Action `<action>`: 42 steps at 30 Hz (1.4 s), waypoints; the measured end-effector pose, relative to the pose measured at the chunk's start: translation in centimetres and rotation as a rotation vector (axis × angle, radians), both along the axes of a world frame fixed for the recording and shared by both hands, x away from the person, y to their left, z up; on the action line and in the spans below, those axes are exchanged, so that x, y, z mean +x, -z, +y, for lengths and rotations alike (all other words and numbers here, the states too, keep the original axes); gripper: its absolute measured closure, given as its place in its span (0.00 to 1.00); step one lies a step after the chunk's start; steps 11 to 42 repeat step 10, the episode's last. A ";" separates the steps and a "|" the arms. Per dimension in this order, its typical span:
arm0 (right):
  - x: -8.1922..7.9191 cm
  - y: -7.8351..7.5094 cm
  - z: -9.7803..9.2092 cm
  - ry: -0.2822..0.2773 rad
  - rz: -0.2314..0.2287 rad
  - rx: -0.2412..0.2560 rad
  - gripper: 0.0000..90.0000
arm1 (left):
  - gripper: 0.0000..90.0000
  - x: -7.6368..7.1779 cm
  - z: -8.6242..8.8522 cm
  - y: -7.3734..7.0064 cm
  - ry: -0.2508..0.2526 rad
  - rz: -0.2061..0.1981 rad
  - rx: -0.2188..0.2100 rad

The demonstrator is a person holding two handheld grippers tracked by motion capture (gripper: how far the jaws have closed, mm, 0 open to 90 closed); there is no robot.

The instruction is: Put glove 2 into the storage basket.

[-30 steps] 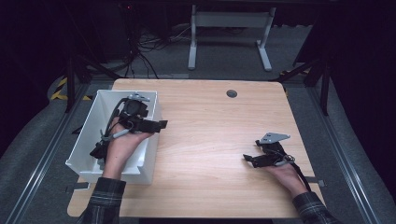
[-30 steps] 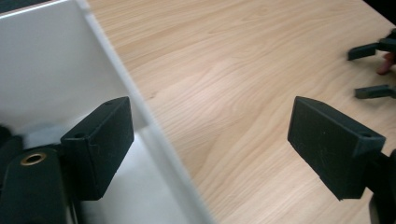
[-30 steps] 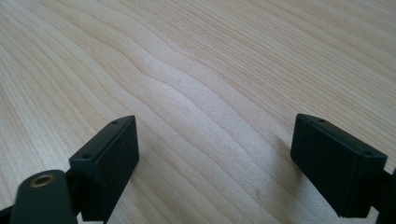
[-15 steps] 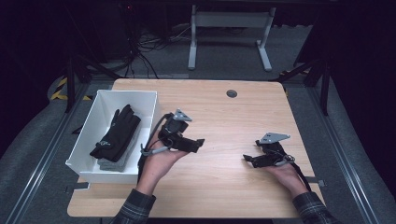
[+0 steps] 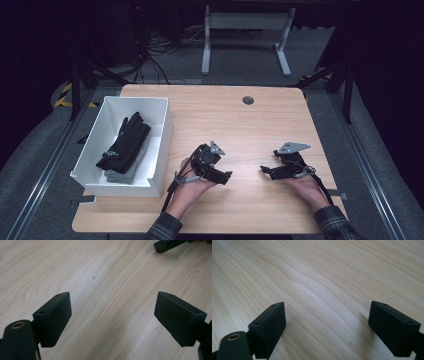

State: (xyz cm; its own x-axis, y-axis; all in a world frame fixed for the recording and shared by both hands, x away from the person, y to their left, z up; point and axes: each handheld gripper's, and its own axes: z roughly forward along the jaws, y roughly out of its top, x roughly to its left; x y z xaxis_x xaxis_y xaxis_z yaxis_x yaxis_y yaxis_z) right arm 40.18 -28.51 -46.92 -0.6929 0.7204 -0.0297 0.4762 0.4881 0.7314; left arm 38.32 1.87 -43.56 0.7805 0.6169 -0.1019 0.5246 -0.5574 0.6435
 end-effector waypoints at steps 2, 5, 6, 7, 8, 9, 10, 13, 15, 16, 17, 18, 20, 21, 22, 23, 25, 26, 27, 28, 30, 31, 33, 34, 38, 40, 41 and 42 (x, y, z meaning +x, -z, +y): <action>0.0 0.0 0.0 0.000 0.000 0.000 0.17 | 0.17 0.0 -0.1 0.3 0.001 0.000 0.009; 0.0 0.0 0.0 0.000 0.000 0.000 0.17 | 0.17 0.1 -0.2 0.9 0.009 0.002 0.024; 0.0 0.0 0.0 -0.001 0.000 0.000 0.17 | 0.17 0.0 -0.3 1.2 0.005 0.002 0.023; 0.0 0.0 0.0 -0.001 0.000 0.000 0.17 | 0.17 0.1 -0.3 1.2 0.015 0.010 0.026; 0.0 0.0 0.0 -0.001 0.000 0.000 0.17 | 0.17 0.1 -0.3 1.2 0.015 0.010 0.026; 0.0 0.0 0.0 -0.001 0.000 0.000 0.17 | 0.17 0.1 -0.3 1.4 0.013 0.004 0.029; 0.0 0.0 0.0 -0.001 0.000 0.000 0.17 | 0.17 0.1 -0.4 1.5 0.010 0.002 0.032; 0.0 0.0 0.0 -0.001 0.000 0.000 0.17 | 0.17 0.1 -0.4 1.5 0.010 0.002 0.032; 0.0 0.0 0.0 -0.001 0.000 0.000 0.17 | 0.17 0.1 -0.4 1.5 0.010 0.002 0.032; 0.0 0.0 0.0 -0.001 0.000 0.000 0.17 | 0.17 0.1 -0.4 1.5 0.010 0.002 0.032; 0.0 0.0 0.0 -0.001 0.000 0.000 0.17 | 0.17 0.1 -0.4 1.5 0.010 0.002 0.032; 0.0 0.0 0.0 -0.001 0.000 0.000 0.17 | 0.17 0.1 -0.4 1.5 0.010 0.002 0.032; 0.0 0.0 0.0 -0.001 0.000 0.000 0.17 | 0.17 0.1 -0.4 1.5 0.010 0.002 0.032; 0.0 0.0 0.0 -0.001 0.000 0.000 0.17 | 0.17 0.1 -0.4 1.5 0.010 0.002 0.032; 0.0 0.0 0.0 -0.001 0.000 0.000 0.17 | 0.17 0.1 -0.4 1.5 0.010 0.002 0.032; 0.0 0.0 0.0 -0.001 0.000 0.000 0.17 | 0.17 0.1 -0.4 1.5 0.010 0.002 0.032; 0.0 0.0 0.0 -0.001 0.000 0.000 0.17 | 0.17 0.1 -0.4 1.5 0.010 0.002 0.032; 0.0 0.0 0.0 -0.001 0.000 0.000 0.17 | 0.17 0.1 -0.4 1.5 0.010 0.002 0.032; 0.0 0.0 0.0 -0.001 0.000 0.000 0.17 | 0.17 0.1 -0.4 1.5 0.010 0.002 0.032; 0.0 0.0 0.0 -0.001 0.000 0.000 0.17 | 0.17 0.1 -0.4 1.5 0.010 0.002 0.032; 0.0 0.0 0.0 -0.001 0.000 0.000 0.17 | 0.17 0.1 -0.4 1.5 0.010 0.002 0.032; 0.0 0.0 0.0 -0.001 0.000 0.000 0.17 | 0.17 0.1 -0.4 1.5 0.010 0.002 0.032; 0.0 0.0 0.0 -0.001 0.000 0.000 0.17 | 0.17 0.1 -0.4 1.5 0.010 0.002 0.032; 0.0 0.0 0.0 -0.001 0.000 0.000 0.17 | 0.17 0.1 -0.4 1.5 0.010 0.002 0.032; 0.0 0.0 0.0 -0.001 0.000 0.000 0.17 | 0.17 0.1 -0.4 1.5 0.010 0.002 0.032; 0.0 0.0 0.0 -0.001 0.000 0.000 0.17 | 0.17 0.1 -0.4 1.5 0.010 0.002 0.032; 0.0 0.0 0.0 -0.001 0.000 0.000 0.17 | 0.17 0.1 -0.4 1.5 0.010 0.002 0.032; 0.0 0.0 0.0 -0.001 0.000 0.000 0.17 | 0.17 0.1 -0.4 1.5 0.010 0.002 0.032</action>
